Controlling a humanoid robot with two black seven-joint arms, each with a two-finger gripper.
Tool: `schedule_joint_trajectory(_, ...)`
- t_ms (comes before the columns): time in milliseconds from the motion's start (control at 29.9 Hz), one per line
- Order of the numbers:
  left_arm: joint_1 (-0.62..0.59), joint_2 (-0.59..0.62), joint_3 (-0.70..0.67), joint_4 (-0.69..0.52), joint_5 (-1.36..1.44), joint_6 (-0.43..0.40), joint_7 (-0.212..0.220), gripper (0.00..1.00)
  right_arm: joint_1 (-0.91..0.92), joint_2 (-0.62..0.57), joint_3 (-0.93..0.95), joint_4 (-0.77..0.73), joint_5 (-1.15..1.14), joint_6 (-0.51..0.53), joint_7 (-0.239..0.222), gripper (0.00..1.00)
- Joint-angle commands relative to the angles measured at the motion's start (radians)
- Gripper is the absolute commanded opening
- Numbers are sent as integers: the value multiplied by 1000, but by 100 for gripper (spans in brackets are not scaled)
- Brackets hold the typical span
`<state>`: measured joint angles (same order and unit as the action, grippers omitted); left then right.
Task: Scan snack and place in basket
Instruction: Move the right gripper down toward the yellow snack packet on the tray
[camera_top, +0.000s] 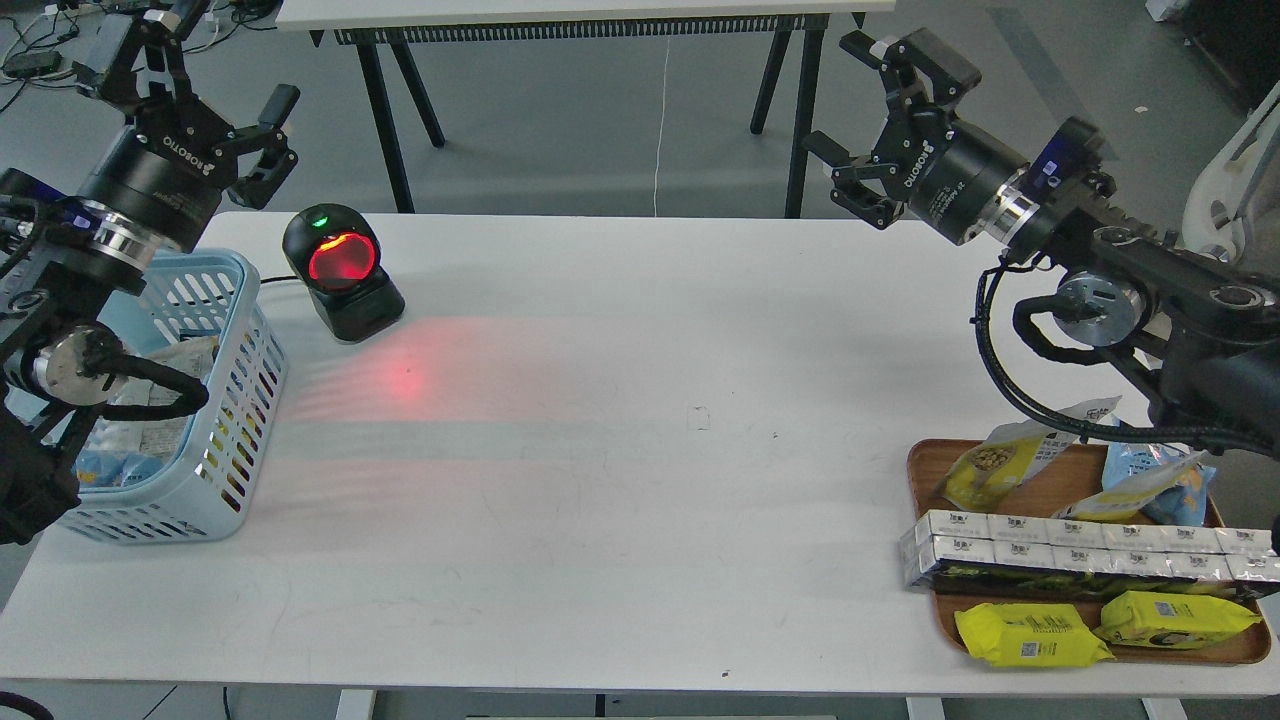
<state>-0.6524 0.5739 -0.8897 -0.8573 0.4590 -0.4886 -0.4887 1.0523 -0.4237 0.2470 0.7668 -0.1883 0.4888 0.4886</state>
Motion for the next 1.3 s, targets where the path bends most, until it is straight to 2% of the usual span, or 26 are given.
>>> schedule_joint_trajectory(0, 0, -2, 0, -2, 0, 0, 0, 100, 0, 0, 0, 0, 1, 0, 0, 99)
schedule_joint_trajectory(234, 0, -2, 3, 0, 3, 0, 0, 100, 23, -24, -47, 3, -31, 0, 0, 99)
schedule_joint_trajectory(501, -4, -2, 15, 3, 46, 0, 0, 100, 282, -101, -452, 19, -227, 0, 0, 99)
schedule_joint_trajectory(635, -9, -3, 18, 3, 47, 0, 0, 100, 435, -170, -552, 75, -302, 0, 0, 99)
schedule_joint_trajectory(802, -6, 4, 20, 3, 47, 0, 0, 100, 655, -224, -676, 166, -672, 0, 0, 99)
schedule_joint_trajectory(1035, 0, 24, 21, 3, 47, 0, 0, 100, 768, -300, -686, 348, -1208, 0, 0, 99)
schedule_joint_trajectory(1269, 5, 23, 23, 4, 47, 0, 0, 100, 799, -524, -673, 670, -1690, 0, 0, 99)
